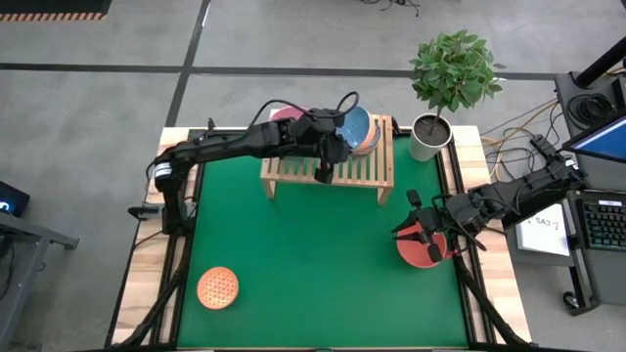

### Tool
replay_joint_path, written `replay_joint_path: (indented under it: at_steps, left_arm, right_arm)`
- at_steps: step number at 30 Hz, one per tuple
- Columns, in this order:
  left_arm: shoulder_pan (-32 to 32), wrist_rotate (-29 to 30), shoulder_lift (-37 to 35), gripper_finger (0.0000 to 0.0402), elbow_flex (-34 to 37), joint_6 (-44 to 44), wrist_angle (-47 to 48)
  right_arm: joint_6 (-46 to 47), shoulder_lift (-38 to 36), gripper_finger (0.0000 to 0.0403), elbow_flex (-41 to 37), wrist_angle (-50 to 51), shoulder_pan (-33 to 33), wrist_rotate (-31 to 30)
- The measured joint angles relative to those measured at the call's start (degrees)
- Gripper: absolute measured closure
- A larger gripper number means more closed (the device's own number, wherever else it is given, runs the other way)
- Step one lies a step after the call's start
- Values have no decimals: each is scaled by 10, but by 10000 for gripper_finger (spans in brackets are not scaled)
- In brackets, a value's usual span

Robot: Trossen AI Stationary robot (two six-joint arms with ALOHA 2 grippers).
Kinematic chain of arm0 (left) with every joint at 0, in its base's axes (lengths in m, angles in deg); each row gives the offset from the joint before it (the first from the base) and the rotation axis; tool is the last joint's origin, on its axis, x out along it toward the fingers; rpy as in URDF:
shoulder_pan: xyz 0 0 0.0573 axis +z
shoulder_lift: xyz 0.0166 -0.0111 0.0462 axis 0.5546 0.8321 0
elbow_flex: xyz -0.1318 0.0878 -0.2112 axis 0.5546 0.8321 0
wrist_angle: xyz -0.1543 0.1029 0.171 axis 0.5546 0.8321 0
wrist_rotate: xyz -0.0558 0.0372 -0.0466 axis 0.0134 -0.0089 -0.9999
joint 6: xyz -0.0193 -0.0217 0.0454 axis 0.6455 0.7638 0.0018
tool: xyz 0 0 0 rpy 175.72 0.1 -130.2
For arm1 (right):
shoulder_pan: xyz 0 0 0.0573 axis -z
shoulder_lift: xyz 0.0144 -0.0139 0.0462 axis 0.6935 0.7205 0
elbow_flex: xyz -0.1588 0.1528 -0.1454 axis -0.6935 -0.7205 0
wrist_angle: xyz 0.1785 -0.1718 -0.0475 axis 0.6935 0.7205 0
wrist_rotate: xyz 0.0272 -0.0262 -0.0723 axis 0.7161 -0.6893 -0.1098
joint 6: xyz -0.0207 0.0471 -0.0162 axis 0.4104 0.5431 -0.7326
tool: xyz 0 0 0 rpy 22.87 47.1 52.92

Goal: Place and stack bowls onto a shelf
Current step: Stack the light blue patterned bowl on top of the blue patterned bowl on the shelf

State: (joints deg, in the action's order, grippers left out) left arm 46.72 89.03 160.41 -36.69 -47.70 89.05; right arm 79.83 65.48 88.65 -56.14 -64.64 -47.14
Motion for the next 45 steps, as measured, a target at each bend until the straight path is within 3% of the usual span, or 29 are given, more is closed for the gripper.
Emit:
replay_joint_path:
  at_steps: [8, 15, 18, 24, 30, 36, 45]
  left_arm:
    - [-4, 5, -1, 395, 0, 0, -1]
    - [-30, -1, -27, 396, 0, -13, 64]
    - [-48, -24, -46, 397, 0, 29, 125]
    - [-114, -51, -69, 397, 0, 90, 224]
    - [-177, -121, -61, 397, 6, 165, 294]
    - [-234, -126, -58, 398, 97, 217, 273]
    - [-268, -96, -57, 399, 280, 277, 89]
  right_arm:
    - [-15, 0, 335, 0, -10, 0, -10]
    - [-47, 3, 335, 20, -42, 1, -140]
    - [-63, 6, 335, 57, -41, 0, -120]
    - [-75, 36, 335, 108, -40, 0, -8]
    - [-64, 109, 335, 134, -34, 0, 1]
    - [-12, 191, 335, 186, 28, 0, 2]
    - [25, 315, 335, 234, 82, 0, 1]
